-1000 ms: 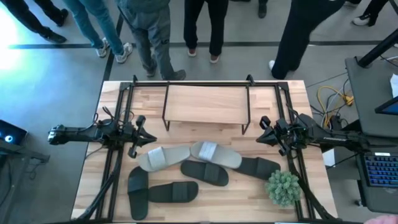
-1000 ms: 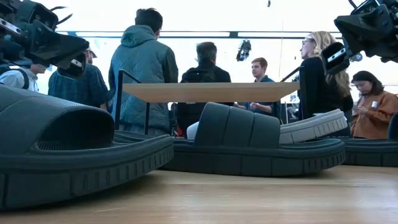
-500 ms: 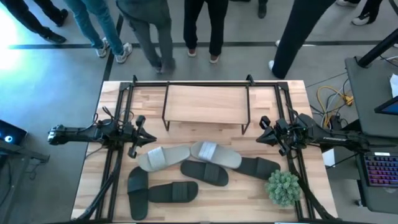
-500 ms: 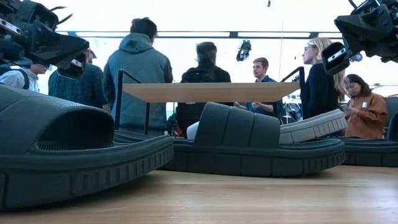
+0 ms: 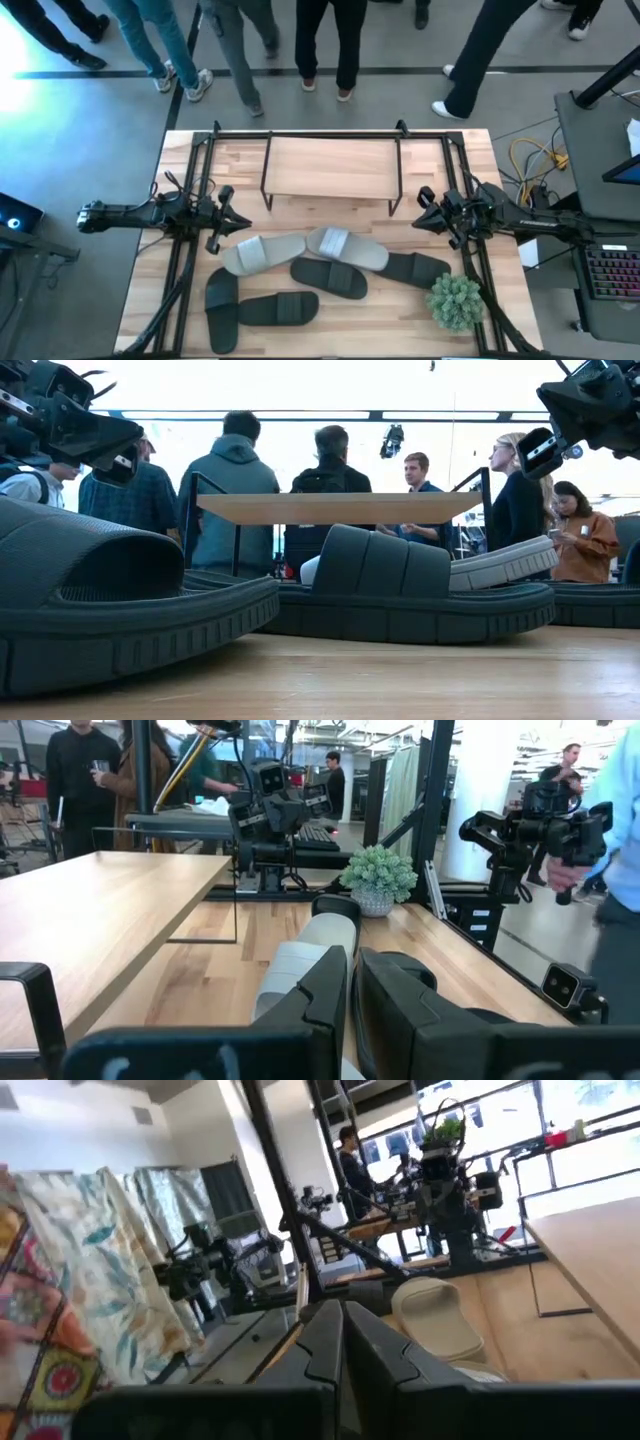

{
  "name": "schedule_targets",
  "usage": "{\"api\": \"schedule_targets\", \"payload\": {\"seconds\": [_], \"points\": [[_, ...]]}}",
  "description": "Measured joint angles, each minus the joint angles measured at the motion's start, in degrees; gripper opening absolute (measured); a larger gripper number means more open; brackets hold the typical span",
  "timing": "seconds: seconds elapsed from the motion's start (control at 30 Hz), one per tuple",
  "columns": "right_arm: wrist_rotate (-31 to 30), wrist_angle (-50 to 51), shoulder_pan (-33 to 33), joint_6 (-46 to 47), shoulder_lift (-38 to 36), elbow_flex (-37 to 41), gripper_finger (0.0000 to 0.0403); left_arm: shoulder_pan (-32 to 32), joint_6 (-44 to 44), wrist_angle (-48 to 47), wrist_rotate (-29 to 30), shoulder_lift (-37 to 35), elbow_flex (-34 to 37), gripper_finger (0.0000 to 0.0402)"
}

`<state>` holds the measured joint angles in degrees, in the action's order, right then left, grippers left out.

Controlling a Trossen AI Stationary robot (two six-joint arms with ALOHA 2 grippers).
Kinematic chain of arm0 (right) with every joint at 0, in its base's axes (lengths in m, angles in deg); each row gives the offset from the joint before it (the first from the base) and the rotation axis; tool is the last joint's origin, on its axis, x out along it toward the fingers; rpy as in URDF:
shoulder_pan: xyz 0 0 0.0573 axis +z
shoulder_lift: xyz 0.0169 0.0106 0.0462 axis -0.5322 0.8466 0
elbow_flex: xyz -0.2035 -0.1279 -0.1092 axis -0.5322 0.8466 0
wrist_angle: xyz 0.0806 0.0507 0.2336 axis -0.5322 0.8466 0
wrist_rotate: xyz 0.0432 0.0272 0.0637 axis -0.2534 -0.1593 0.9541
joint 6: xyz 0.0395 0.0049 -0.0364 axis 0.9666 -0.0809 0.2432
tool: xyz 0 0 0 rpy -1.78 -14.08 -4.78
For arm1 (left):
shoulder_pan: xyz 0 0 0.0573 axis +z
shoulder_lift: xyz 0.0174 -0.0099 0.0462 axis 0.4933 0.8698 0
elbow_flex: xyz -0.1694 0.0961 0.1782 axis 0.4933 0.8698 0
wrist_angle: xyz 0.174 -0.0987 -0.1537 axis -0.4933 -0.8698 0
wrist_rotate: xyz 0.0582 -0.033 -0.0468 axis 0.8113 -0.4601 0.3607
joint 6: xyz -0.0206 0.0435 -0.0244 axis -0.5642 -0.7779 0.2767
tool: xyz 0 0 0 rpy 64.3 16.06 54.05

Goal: Pick and place slides into the shelf
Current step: Put the black slipper under the shelf

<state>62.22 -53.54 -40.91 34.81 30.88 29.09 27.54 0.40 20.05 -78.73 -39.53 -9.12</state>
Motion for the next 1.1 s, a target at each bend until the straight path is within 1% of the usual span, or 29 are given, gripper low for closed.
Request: {"api": "schedule_targets", "payload": {"seconds": [0.07,0.1,0.13,0.2,0.23,0.3,0.4,0.47,0.5,0.57,0.63,0.7,0.77,0.83,0.87,0.9,0.97,1.03,1.1], "points": [[-3.01,-2.49,0.0,3.0,0.0,0.0,0.0008,0.02,0.0,-0.01,-0.01,-0.02,0.0,0.0017],[-4.34,-4.13,0.0,6.19,0.0,0.0,0.0008,0.02,0.0,0.01,0.0,-0.02,0.0,0.0017],[-5.5,-5.79,-0.02,11.09,-0.02,0.0,0.0008,0.02,0.0,0.0,0.0,-0.03,0.0,0.0017],[-8.9,-8.77,0.0,24.82,-0.02,0.0,0.0008,0.02,0.0,-0.01,0.0,-0.01,0.0,0.0017],[-10.52,-9.56,-0.02,29.81,-0.02,0.0,0.0008,0.0,0.0,0.0,0.01,-0.02,0.0,0.0017],[-13.76,-10.86,-0.01,36.47,-0.01,0.0,0.0008,0.02,0.0,0.01,-0.01,0.0,0.0,0.0017],[-19.8,-15.02,0.0,37.57,0.0,0.0,0.0008,0.0,0.0,0.01,-0.01,-0.02,0.0,0.0017],[-21.02,-17.84,-0.3,33.35,0.0,0.0,0.0008,0.01,0.0,0.01,0.01,-0.02,0.0,0.0017],[-22.56,-18.89,-0.48,31.03,0.0,0.0,0.0008,0.01,0.0,0.01,0.0,0.01,0.0,0.0017],[-26.44,-21.23,-0.37,31.66,-0.04,0.0,0.0008,0.0,0.0,-0.01,0.01,-0.02,0.0,0.0017],[-26.53,-25.1,0.25,31.31,0.9,-0.02,0.0008,0.0,0.0,0.0,0.01,0.02,0.0,0.0017],[-25.88,-26.77,0.55,31.03,2.07,-0.04,0.0008,0.01,0.0,-0.02,0.0,-0.07,0.0,0.0017],[-26.22,-27.69,0.43,34.76,4.0,-0.63,0.0009,0.02,0.0,0.09,0.01,0.17,0.0,0.0017],[-26.23,-23.3,0.93,39.53,6.66,-3.03,0.001,0.02,0.0,-0.13,0.01,0.15,0.0,0.0017],[-26.55,-18.45,1.62,40.65,8.47,-5.1,0.0013,0.0,0.0,0.02,-0.01,0.17,0.0,0.0017],[-27.19,-12.03,2.41,41.31,10.84,-8.13,0.0017,0.0,0.0,0.24,-0.01,0.34,0.0,0.0017],[-29.3,4.04,4.12,42.19,16.1,-15.88,0.0029,0.01,0.0,-0.13,0.01,0.32,0.0,0.0017],[-30.01,21.62,5.59,43.09,21.86,-24.7,0.0046,0.0,0.0,0.08,0.01,0.4,0.0,0.0017],[-30.58,35.3,7.2,44.32,27.93,-32.91,0.0064,0.0,0.0,-0.07,0.01,0.41,0.0,0.0017]]}}
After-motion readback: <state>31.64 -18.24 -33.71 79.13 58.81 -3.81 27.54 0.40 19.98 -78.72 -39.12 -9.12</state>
